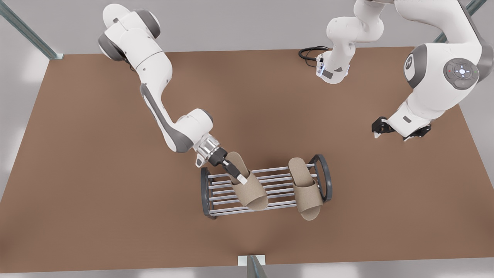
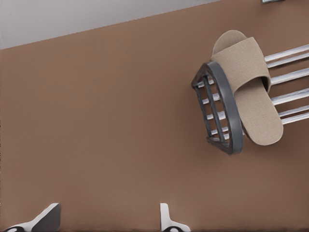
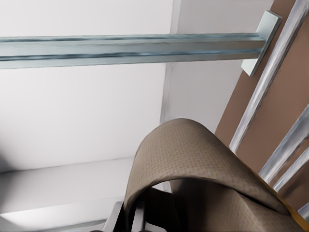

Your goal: Place the right shoe on the shoe rack with the right arm, and place the left shoe on the shoe rack with the left arm

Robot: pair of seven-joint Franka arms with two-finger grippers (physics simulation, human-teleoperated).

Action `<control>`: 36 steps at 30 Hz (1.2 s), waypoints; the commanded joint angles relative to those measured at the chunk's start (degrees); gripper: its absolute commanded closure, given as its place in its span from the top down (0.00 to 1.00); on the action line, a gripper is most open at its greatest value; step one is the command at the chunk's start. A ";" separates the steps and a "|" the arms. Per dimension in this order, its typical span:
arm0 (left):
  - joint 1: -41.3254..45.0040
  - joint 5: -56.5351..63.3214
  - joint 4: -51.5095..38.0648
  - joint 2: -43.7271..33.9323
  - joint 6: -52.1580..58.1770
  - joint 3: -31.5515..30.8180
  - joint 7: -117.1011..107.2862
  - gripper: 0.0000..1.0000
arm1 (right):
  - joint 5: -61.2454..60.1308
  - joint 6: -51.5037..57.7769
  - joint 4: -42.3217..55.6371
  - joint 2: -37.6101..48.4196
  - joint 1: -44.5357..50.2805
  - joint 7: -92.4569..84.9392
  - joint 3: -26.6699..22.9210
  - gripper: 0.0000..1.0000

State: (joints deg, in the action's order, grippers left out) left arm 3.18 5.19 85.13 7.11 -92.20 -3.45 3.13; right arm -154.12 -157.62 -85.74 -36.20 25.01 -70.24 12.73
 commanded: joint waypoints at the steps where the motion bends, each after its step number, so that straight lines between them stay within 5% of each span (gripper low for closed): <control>1: -0.45 1.40 0.04 0.54 4.22 -0.15 -5.06 1.00 | 0.05 0.12 0.31 -0.63 0.22 -1.83 -0.16 0.21; 5: -0.45 1.40 0.04 0.63 4.30 -0.15 -5.06 1.00 | 0.14 0.21 0.23 -1.16 0.22 -3.15 -0.42 0.21; 6: -0.45 1.40 0.04 0.63 4.30 -0.15 -5.06 1.00 | 0.14 0.65 0.23 -1.16 0.22 -3.15 -0.42 0.70; 9: -0.45 1.40 0.04 0.63 4.30 -0.15 -5.06 1.00 | 0.22 0.65 0.14 -1.25 0.13 -3.15 -0.51 1.00; 24: -0.45 1.40 0.04 0.71 4.30 -0.15 -6.82 1.00 | 1.19 1.35 -3.29 2.01 -0.57 -3.50 -1.21 1.00; 30: -0.37 1.40 0.13 0.36 4.48 -0.24 -7.70 1.00 | 1.10 -2.60 -9.35 21.69 -5.76 9.15 0.90 1.00; 35: -0.37 1.31 0.13 0.27 4.66 -0.24 -7.78 1.00 | 32.97 19.00 -16.55 25.12 -23.67 17.58 0.28 1.00; 36: -0.37 1.31 0.13 0.27 4.66 -0.24 -7.70 1.00 | 42.12 26.29 -20.06 25.82 -26.59 17.68 -3.04 1.00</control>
State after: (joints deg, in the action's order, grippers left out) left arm 2.82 6.48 85.28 7.44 -87.68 -3.68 -2.69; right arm -127.87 -147.47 -105.02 -10.44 0.86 -71.37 9.93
